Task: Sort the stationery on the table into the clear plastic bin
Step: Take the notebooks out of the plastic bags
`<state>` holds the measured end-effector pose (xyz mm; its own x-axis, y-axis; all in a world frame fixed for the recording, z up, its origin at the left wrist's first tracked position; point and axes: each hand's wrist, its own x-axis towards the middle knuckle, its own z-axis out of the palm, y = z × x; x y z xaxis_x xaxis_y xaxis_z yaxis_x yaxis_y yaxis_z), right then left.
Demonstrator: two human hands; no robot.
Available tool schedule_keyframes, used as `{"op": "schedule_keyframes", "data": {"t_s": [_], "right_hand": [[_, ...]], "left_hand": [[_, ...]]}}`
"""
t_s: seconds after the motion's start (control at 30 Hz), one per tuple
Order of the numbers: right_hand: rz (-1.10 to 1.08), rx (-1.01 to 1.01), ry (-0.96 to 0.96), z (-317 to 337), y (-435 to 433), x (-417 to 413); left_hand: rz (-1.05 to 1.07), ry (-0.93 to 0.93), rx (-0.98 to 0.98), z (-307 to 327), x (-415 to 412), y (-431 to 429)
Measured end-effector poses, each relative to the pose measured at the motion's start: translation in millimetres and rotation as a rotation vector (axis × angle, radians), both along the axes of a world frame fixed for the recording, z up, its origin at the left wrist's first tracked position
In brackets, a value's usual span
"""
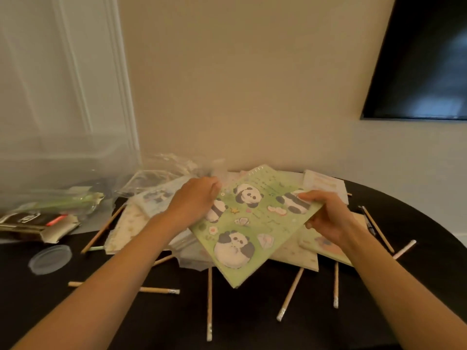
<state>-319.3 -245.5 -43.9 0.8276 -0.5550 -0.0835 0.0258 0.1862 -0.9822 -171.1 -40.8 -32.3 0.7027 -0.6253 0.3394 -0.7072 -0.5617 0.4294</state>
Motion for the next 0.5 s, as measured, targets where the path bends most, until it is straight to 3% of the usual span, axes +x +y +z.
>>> {"op": "schedule_keyframes", "data": {"t_s": [0.13, 0.33, 0.43, 0.5], "right_hand": [[0.232, -0.152, 0.151, 14, 8, 6], [0.354, -0.286, 0.223, 15, 21, 14], [0.290, -0.190, 0.134, 10, 22, 16], [0.195, -0.119, 0.105, 7, 18, 15]], "left_hand": [[-0.056, -0.041, 0.055, 3, 25, 19], [-0.168, -0.013, -0.057, 15, 27, 24], [-0.016, -0.042, -0.129, 12, 32, 18], [0.138, -0.081, -0.041, 7, 36, 19]]}}
